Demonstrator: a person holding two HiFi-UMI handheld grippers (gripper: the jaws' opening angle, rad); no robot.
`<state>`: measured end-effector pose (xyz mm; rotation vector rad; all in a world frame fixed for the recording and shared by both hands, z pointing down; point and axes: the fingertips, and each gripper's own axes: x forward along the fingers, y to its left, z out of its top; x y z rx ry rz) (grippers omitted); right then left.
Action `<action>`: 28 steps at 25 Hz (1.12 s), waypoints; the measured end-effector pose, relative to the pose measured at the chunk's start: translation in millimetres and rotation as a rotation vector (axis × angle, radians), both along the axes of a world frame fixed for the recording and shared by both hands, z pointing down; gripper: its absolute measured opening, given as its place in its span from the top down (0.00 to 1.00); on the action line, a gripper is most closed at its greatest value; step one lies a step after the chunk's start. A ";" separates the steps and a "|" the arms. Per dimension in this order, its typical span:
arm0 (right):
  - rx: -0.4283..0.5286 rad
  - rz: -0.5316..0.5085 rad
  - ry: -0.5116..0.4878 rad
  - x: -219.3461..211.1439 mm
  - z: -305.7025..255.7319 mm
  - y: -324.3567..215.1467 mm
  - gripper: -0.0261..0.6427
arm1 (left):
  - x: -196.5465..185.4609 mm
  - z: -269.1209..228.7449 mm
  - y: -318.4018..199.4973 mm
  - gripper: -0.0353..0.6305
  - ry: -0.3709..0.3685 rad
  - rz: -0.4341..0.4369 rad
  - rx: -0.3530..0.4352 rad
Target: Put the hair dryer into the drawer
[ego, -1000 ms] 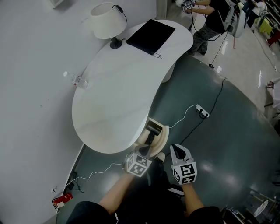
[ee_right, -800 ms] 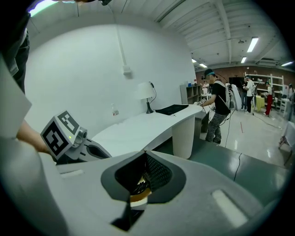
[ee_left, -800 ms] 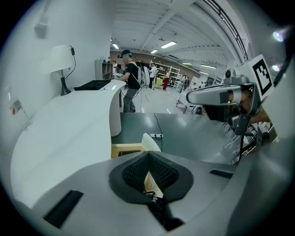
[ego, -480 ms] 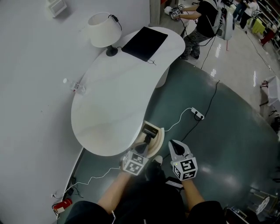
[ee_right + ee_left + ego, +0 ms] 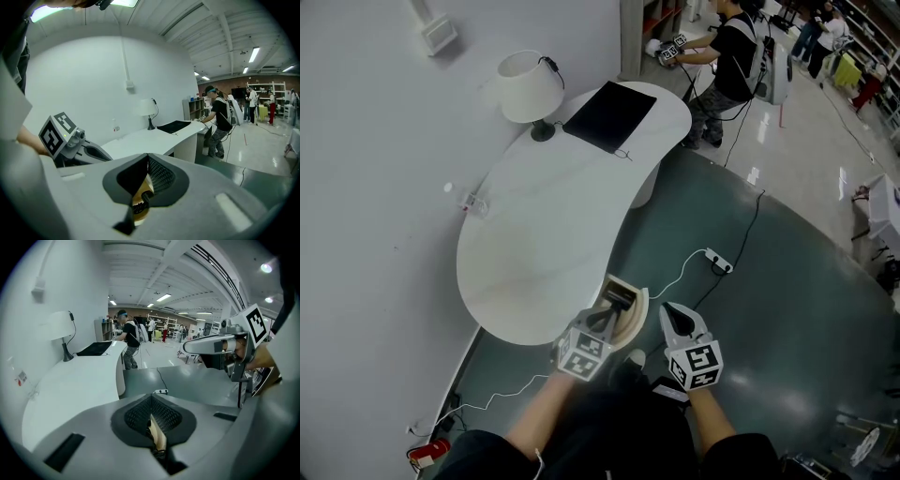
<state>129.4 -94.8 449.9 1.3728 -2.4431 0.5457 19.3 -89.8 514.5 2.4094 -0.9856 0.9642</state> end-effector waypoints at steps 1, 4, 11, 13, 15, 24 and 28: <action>0.007 -0.001 0.000 0.0 -4.0 -0.4 0.95 | -1.2 -4.6 -1.8 0.93 0.005 -0.002 0.009; 0.025 -0.001 0.004 1.2 -14.8 0.3 0.95 | -1.8 -19.7 -5.0 0.93 0.022 0.002 0.036; 0.049 0.000 0.014 3.2 -24.2 0.1 0.95 | -1.1 -43.3 -11.7 0.93 0.053 0.013 0.085; 0.052 0.002 0.014 2.3 -26.4 -2.3 0.95 | -2.8 -46.2 -16.4 0.93 0.061 0.015 0.095; 0.059 0.002 0.013 0.5 -29.4 -4.2 0.95 | -4.5 -48.7 -19.7 0.93 0.063 0.018 0.106; 0.061 0.012 0.024 1.0 -28.6 -6.6 0.96 | -5.2 -51.0 -23.1 0.93 0.075 0.027 0.130; 0.063 0.003 0.024 1.0 -30.6 -6.3 0.96 | -4.8 -50.2 -22.0 0.93 0.066 0.030 0.121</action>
